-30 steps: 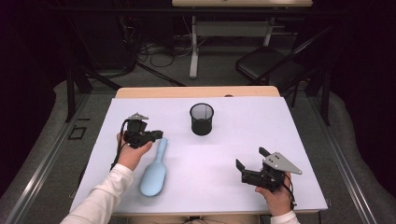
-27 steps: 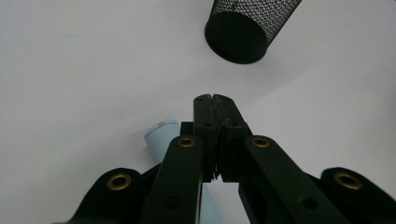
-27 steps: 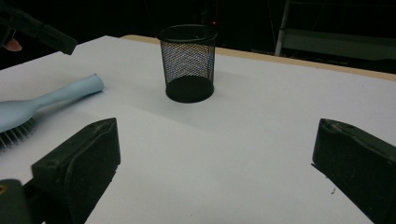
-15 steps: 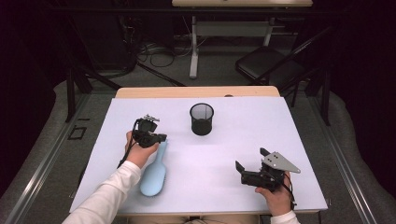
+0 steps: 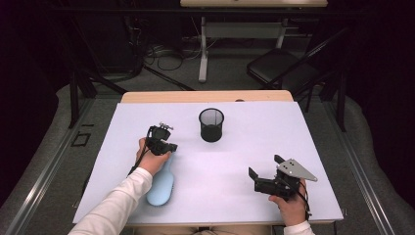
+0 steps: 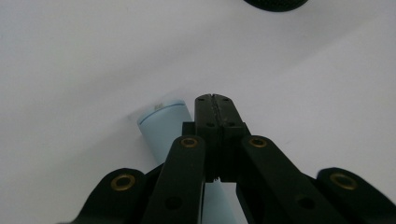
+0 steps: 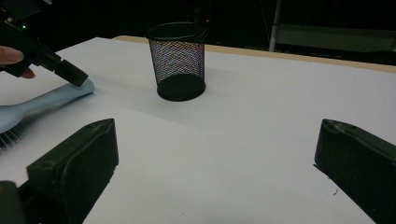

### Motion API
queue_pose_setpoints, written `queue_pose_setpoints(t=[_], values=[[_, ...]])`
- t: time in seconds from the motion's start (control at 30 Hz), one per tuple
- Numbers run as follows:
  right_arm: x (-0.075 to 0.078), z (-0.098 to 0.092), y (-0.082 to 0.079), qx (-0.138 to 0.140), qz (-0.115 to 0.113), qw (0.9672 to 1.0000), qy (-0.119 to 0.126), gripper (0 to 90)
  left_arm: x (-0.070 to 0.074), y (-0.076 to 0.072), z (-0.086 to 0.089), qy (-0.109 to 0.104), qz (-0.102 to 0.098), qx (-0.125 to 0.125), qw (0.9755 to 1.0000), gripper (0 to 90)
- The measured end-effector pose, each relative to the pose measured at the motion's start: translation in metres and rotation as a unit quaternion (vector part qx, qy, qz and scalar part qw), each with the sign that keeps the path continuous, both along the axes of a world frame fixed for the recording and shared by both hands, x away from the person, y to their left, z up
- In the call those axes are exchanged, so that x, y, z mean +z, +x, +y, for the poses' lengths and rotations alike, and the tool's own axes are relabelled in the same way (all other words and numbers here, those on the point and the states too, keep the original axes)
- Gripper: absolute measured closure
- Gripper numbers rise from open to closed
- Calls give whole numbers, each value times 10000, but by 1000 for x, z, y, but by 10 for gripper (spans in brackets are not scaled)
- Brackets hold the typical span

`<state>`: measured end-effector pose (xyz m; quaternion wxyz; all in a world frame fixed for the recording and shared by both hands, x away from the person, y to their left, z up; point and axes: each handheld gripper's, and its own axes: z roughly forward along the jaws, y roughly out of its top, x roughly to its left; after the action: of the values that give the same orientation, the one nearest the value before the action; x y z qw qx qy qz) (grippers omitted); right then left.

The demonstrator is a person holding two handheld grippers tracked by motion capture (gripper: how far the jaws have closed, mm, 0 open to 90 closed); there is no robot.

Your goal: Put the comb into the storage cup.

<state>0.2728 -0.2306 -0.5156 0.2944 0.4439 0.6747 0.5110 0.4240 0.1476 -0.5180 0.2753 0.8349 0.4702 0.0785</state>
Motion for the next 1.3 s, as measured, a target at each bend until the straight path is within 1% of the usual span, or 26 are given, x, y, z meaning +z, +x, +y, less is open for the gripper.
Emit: queue_pose_setpoints(t=[0.1,0.23,0.3,0.33,0.4,0.43,0.53,0.63,0.67,0.73,0.83,1.0,1.13,1.3], values=[[0,1,0,14,20,10000,5,0,-3,1,-3,108,45,-41,9999,900],[-1,1,0,4,-5,10000,-27,0,-5,3,-5,113,84,-42,9999,900],[-1,1,0,-13,30,10000,-51,0,-5,5,-8,211,92,-49,9997,900],[-1,1,0,-13,30,10000,-51,0,-5,5,-8,211,92,-49,9997,900],[0,1,0,-14,34,10000,-66,0,-6,6,-13,348,94,-83,9993,900],[0,1,0,-9,34,10000,-58,0,-6,6,-13,348,94,-83,9993,900],[0,0,0,4,46,10000,-39,0,-9,8,-17,478,134,-94,9987,900],[0,0,0,0,82,10000,-38,0,-10,8,-19,537,139,-99,9984,900],[0,0,0,-3,77,10000,-32,0,-10,9,-19,596,148,-110,9981,900],[0,0,1,5,77,10000,-37,0,-11,9,-19,605,144,-106,9980,900],[0,0,1,4,74,9999,-73,0,-11,10,-18,642,169,-104,9977,900],[0,0,0,0,86,10000,-31,0,-11,11,-14,698,193,-41,9974,900],[0,-1,0,14,106,9999,-18,0,-11,12,-9,812,189,-7,9965,900],[1,-1,0,26,102,9999,-6,0,-11,12,1,793,234,84,9965,900]])
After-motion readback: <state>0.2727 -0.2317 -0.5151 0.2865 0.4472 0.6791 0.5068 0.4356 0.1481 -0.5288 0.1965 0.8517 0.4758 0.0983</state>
